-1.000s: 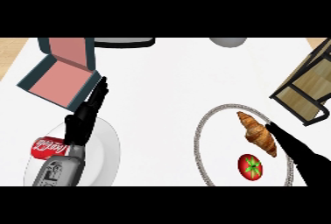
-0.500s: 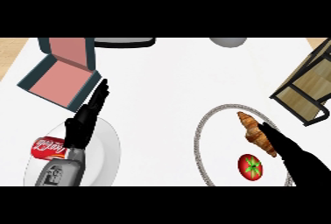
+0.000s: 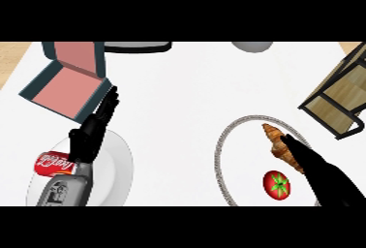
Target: Pick the tomato from the placemat and place it in the tiered shelf
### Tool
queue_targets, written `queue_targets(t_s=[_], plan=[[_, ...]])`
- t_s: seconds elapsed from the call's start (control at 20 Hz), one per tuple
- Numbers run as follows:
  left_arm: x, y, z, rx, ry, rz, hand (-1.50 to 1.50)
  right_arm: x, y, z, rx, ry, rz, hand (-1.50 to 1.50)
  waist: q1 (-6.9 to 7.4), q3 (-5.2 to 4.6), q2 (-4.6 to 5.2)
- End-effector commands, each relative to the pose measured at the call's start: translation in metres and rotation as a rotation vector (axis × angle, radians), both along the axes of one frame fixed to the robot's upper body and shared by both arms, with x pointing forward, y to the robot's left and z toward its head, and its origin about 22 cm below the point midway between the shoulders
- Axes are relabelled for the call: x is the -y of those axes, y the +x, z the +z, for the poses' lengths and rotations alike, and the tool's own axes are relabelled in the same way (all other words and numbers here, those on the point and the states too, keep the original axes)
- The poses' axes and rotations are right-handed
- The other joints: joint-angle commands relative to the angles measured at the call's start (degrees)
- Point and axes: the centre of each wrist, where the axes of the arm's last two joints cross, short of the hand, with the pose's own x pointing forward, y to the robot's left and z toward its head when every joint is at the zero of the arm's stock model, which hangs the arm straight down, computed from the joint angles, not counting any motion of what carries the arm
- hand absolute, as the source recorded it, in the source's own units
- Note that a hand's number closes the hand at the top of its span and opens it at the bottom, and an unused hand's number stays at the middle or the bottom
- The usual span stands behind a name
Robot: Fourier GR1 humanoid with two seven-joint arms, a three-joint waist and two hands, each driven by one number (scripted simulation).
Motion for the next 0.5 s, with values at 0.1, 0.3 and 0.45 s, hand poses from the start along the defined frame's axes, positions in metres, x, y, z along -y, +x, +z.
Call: queue_targets(t_s=[0.1,0.3,0.45], plan=[[0.003,-0.006,-0.001,0.014,0.008,0.005,0.0,0.002,-0.004,-0.008,-0.007,-0.024,-0.002,-1.5,-0.02,0.0,-0.01],[0.002,-0.002,0.001,-0.006,-0.002,0.024,0.0,0.006,-0.001,-0.028,-0.03,-0.013,-0.013,-1.5,-0.02,0.0,0.0],[0.006,0.007,0.003,0.002,-0.008,-0.008,0.0,0.005,0.011,-0.045,-0.04,-0.036,-0.001,-1.5,0.0,0.0,0.02]])
